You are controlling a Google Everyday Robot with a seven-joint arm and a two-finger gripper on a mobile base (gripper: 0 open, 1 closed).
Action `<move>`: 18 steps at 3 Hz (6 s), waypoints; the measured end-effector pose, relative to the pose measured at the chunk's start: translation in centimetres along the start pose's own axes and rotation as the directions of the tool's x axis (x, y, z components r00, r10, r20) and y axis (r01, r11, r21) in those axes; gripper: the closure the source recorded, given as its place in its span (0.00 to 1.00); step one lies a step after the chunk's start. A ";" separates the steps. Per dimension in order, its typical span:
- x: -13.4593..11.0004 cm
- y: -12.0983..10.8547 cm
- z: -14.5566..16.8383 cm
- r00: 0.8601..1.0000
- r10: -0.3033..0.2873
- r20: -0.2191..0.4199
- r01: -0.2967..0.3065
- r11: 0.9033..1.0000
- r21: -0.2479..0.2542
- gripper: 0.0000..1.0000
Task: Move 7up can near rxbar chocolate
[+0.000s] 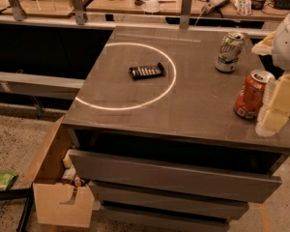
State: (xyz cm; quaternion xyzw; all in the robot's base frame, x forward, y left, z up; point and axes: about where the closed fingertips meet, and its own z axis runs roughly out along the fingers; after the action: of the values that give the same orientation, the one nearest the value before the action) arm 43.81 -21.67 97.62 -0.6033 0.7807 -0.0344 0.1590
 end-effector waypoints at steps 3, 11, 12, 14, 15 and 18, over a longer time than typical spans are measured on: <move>4.8 -7.8 0.5 0.952 0.266 0.153 -0.285 0.951 0.119 0.00; 1.3 -24.8 10.2 0.521 0.532 0.667 -0.690 0.723 -0.037 0.00; 0.0 -26.3 12.0 0.521 0.504 0.688 -0.683 0.730 -0.018 0.00; -0.5 -28.5 15.4 0.546 0.493 0.677 -0.671 0.741 0.001 0.41; -1.0 -29.1 16.1 0.554 0.488 0.675 -0.655 0.755 -0.008 0.65; -9.6 -21.8 8.2 0.550 0.454 0.701 -0.450 0.868 -0.209 1.00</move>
Offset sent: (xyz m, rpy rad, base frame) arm 0.0665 -0.0665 0.0020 0.1735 -0.1335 -0.2631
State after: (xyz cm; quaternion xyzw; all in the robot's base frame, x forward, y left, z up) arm 68.63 -17.30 97.18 -0.3449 0.7790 0.2531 0.4585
